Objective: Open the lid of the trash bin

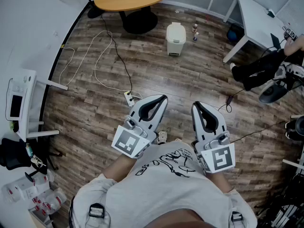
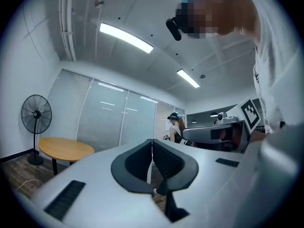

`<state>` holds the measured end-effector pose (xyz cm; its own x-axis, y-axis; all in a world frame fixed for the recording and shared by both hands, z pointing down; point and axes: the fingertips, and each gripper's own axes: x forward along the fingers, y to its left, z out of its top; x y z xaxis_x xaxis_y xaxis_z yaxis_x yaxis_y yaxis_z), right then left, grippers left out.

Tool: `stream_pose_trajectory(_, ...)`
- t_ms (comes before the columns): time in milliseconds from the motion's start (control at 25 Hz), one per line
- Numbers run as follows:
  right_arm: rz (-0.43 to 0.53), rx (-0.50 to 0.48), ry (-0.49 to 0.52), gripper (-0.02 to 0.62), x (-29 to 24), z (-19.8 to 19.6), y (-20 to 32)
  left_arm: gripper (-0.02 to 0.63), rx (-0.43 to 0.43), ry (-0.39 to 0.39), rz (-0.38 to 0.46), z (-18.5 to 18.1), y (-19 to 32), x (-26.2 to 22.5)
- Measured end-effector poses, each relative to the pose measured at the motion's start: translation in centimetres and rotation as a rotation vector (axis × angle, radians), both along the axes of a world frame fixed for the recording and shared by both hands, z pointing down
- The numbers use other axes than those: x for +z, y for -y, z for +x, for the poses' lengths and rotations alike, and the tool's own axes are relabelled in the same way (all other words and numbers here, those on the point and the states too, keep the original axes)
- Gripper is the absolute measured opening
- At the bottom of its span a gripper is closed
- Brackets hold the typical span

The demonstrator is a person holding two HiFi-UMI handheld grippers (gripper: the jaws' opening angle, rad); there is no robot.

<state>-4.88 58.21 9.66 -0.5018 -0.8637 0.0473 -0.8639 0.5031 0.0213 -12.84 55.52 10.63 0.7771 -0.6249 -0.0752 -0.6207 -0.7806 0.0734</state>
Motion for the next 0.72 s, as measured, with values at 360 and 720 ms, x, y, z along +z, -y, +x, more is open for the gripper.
stream_pose_trajectory(360,0.007,0.025,0.012,0.02,0.3,-0.4,-0.6,0.021,0.018,-0.006,0.019,-0.6,-1.1,0.0)
stream_pose_trajectory(720,0.004,0.021,0.019,0.025,0.8,0.3,0.9,0.02,0.006,-0.002,0.008,-0.5,0.2,0.5)
